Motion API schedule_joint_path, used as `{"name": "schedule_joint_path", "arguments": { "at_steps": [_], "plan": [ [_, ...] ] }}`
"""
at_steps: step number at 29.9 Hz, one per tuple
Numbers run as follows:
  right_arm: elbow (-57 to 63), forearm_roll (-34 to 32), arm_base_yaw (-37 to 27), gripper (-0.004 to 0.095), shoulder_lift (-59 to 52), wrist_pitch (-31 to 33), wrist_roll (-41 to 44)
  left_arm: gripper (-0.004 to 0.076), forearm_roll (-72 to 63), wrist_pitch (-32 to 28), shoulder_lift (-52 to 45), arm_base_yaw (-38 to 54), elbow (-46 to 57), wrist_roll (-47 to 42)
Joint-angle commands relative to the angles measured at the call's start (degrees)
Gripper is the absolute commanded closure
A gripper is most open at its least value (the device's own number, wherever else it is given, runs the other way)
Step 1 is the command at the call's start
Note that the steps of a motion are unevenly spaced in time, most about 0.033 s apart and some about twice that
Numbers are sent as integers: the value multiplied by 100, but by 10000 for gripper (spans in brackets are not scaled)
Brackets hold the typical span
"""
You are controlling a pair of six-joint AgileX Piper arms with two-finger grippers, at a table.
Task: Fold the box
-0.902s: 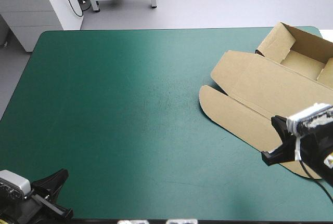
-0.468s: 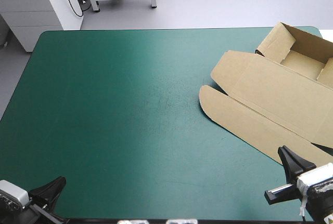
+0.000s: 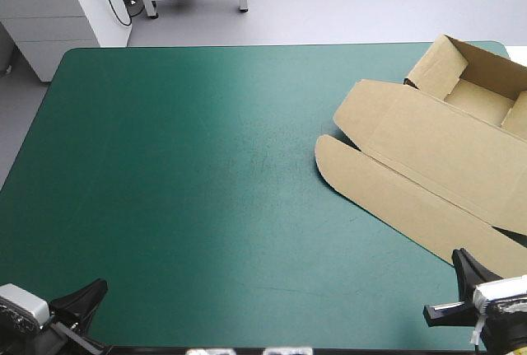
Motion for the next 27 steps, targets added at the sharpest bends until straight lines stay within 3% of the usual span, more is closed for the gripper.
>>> {"name": "schedule_joint_path", "arguments": {
  "at_steps": [1, 27],
  "plan": [
    [24, -76, 11, 909, -20, -334, 75, 732, -91, -396, -41, -19, -108, 19],
    [26, -127, 11, 908, -20, -356, 79, 732, -279, -331, -41, -19, -108, 19]
  ]
}}
